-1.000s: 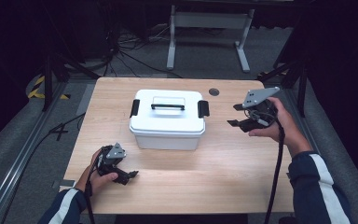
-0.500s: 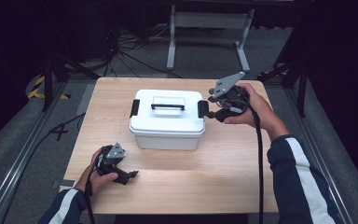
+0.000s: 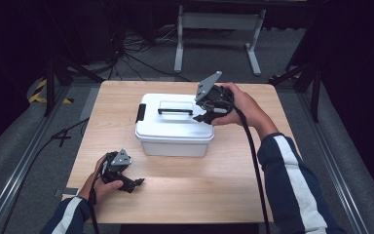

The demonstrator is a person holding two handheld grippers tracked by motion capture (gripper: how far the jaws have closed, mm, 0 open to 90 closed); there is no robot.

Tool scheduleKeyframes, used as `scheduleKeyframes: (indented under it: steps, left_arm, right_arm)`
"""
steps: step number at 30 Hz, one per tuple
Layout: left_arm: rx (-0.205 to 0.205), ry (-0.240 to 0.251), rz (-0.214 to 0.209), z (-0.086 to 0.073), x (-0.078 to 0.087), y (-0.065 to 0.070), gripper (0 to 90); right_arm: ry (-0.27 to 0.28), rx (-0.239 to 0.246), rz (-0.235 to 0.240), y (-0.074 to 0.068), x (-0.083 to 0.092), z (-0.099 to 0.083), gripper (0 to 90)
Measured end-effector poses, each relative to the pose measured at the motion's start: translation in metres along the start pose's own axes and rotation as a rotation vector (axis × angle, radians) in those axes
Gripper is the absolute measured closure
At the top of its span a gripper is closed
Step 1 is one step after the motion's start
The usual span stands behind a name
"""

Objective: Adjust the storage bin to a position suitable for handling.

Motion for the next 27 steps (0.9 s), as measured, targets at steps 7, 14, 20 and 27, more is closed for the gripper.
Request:
scheduleKeyframes:
  steps: [7, 14, 20, 27]
  left_arm:
    - [0.002, -0.004, 0.000, 0.000, 0.000, 0.000, 0.0]
    - [0.002, -0.004, 0.005, 0.000, 0.000, 0.000, 0.1]
    - [0.007, -0.005, 0.010, 0.000, 0.001, 0.000, 0.2]
    - [0.003, -0.008, 0.015, -0.001, 0.001, -0.001, 0.2]
  right_arm:
    - [-0.031, 0.053, 0.017, -0.002, -0.014, 0.018, 51.5]
    - [-0.063, 0.057, 0.029, 0.001, -0.024, 0.025, 61.2]
    - [-0.090, 0.081, 0.038, -0.001, -0.030, 0.027, 73.6]
    - [-0.123, 0.106, 0.027, 0.002, -0.033, 0.027, 82.2]
Point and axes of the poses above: each handheld gripper's, and its own axes: x roughly backward along the jaws, z roughly out of its top, y roughly to its right, the point moved 9 cm from there along -x, roughly forward along the jaws, and after that the axes turned 4 degrees about -x, right-handed, at the moved point
